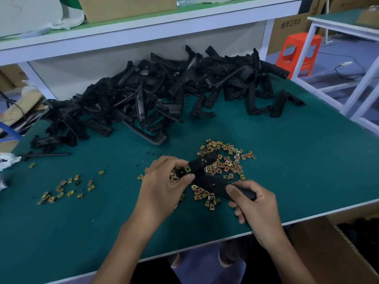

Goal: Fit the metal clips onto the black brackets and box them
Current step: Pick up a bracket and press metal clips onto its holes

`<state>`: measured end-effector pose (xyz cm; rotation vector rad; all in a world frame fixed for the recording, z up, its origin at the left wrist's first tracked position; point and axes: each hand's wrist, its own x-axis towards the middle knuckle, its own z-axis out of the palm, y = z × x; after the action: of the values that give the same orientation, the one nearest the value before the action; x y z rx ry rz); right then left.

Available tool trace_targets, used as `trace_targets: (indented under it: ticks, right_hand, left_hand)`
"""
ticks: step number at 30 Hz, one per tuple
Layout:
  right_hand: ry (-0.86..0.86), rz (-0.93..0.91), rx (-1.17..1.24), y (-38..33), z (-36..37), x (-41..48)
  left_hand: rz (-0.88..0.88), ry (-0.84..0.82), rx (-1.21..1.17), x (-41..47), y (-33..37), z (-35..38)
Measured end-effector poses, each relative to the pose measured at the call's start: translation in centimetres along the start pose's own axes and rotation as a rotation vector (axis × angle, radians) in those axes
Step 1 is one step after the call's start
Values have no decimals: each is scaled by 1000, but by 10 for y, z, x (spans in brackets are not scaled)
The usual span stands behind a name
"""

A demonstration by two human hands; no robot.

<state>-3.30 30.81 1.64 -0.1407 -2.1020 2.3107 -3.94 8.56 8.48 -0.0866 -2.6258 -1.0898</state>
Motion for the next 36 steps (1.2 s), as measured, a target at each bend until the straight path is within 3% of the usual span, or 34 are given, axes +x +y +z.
trace_targets:
  ticks: [7,11,17,20,25,27,32,36]
  right_hand:
    - [98,-19,172,0,-1,4]
    - [108,-14,190,2,-2,6]
    - [94,-12,163,2,0,5]
    - [89,-12,158,2,0,5]
    - [88,-13,148,2,0,4]
    - [90,-15,150,1,-1,4]
    - [75,-7,151,2,0,3]
    - [55,1,119,1,1,4]
  left_hand:
    - [-27,15,-102,2,-6,10]
    - [11,-225,145,-8,-21,25]
    - [114,-412,144,-21,-16,44]
    - [137,-422,194,-27,-13,55]
    - [251,-278,265,-22,-9,59]
    - [158,-226,114,-20,-9,55]
    - [-388,-114,-378,-9,-27,30]
    - [-427,15,-534,5,-28,1]
